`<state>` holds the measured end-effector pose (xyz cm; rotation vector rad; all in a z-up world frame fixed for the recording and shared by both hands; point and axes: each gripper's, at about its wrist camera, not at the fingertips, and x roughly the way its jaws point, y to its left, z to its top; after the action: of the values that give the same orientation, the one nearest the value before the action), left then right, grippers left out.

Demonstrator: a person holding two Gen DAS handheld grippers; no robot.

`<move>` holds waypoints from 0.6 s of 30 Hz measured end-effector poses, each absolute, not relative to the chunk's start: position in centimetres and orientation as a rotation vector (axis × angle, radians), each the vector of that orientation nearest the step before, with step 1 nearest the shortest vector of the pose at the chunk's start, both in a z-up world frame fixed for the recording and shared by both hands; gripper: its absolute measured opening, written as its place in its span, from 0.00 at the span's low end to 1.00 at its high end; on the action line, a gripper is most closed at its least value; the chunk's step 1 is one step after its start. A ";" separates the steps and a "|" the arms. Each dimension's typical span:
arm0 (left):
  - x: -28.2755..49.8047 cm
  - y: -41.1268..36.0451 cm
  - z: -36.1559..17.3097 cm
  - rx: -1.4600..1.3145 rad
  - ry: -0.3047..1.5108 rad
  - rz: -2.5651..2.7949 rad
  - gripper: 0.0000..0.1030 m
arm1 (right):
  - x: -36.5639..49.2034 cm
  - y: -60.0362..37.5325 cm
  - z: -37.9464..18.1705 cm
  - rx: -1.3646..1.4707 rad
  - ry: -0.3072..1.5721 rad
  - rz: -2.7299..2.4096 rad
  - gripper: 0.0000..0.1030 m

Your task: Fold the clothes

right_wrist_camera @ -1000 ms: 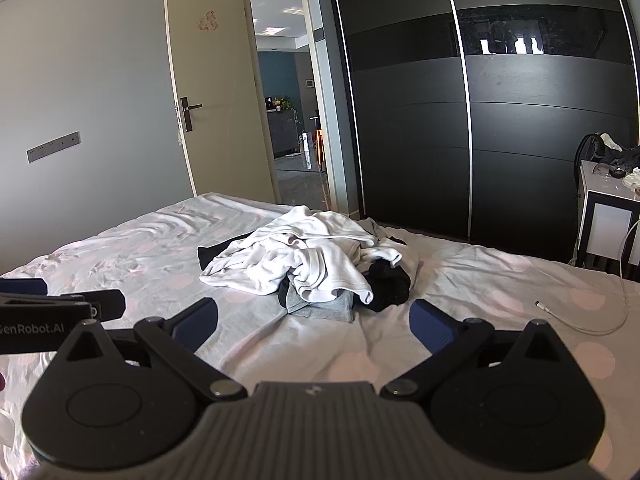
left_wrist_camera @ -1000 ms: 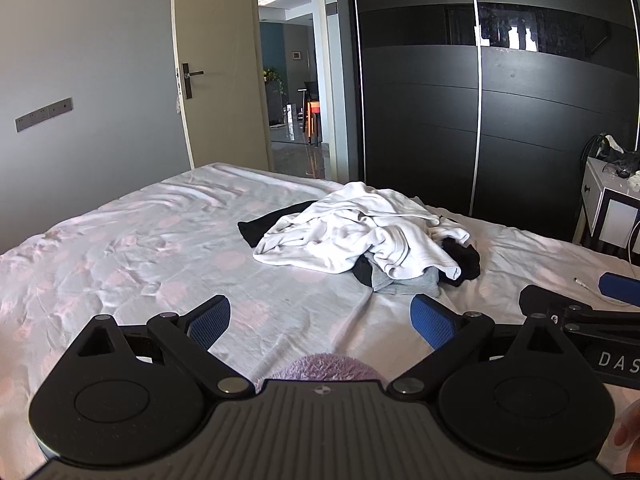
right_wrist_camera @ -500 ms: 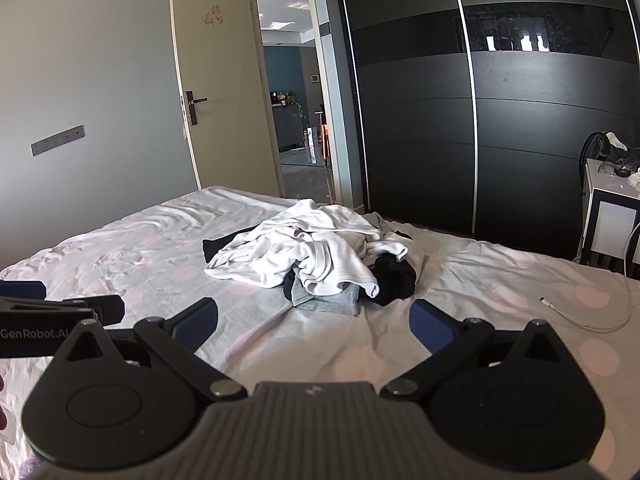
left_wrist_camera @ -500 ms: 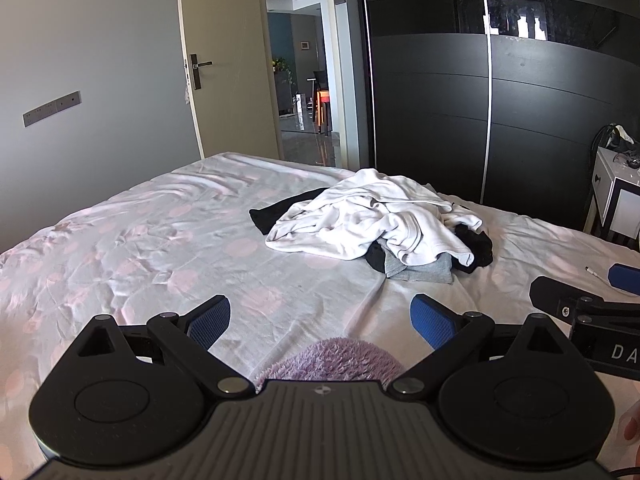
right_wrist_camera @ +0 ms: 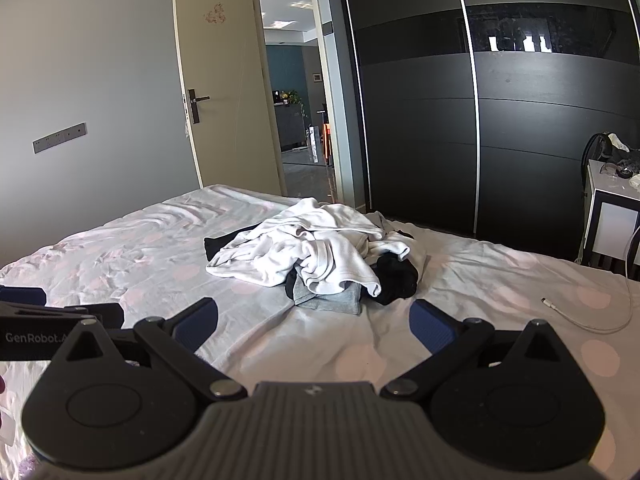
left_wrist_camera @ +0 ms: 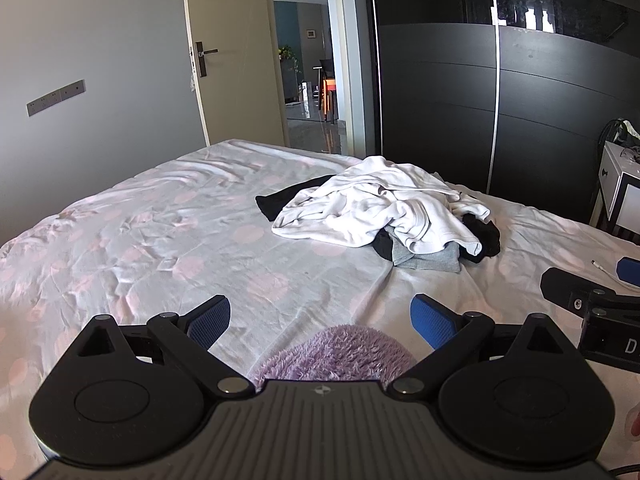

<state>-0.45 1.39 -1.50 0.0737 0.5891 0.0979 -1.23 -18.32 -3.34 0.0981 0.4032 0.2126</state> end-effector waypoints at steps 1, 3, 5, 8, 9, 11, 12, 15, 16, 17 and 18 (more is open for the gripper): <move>-0.4 1.4 -1.5 0.073 0.591 0.098 0.96 | -1.2 -18.3 -3.4 0.098 0.404 0.213 0.99; -0.5 1.5 -1.5 0.072 0.594 0.099 0.96 | -1.3 -18.3 -3.3 0.099 0.405 0.213 1.00; -0.5 1.6 -1.5 0.071 0.596 0.100 0.96 | -1.2 -18.3 -3.4 0.100 0.408 0.213 0.99; -0.5 1.7 -1.5 0.065 0.601 0.101 0.96 | -1.1 -18.3 -3.5 0.102 0.410 0.214 0.99; -0.5 1.7 -1.5 0.063 0.604 0.102 0.96 | -1.1 -18.3 -3.5 0.101 0.410 0.214 0.99; -0.5 1.9 -1.5 0.059 0.609 0.104 0.96 | -1.1 -18.3 -3.5 0.102 0.412 0.215 0.99; -0.5 1.9 -1.5 0.058 0.611 0.104 0.96 | -1.1 -18.3 -3.5 0.103 0.414 0.216 0.99; -0.6 2.1 -1.6 0.047 0.616 0.104 0.96 | -1.1 -18.2 -3.5 0.105 0.418 0.217 0.99; -0.6 2.1 -1.6 0.044 0.616 0.105 0.96 | -1.1 -18.2 -3.5 0.104 0.418 0.217 0.99; -0.6 2.2 -1.6 0.040 0.617 0.106 0.96 | -1.2 -18.2 -3.5 0.104 0.418 0.217 0.99; -0.6 2.2 -1.6 0.038 0.618 0.107 0.96 | -1.2 -18.1 -3.5 0.103 0.417 0.218 0.99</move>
<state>-0.63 2.25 -1.61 0.0383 0.6180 0.1071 -1.19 -18.12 -3.52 0.1029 0.4168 0.2177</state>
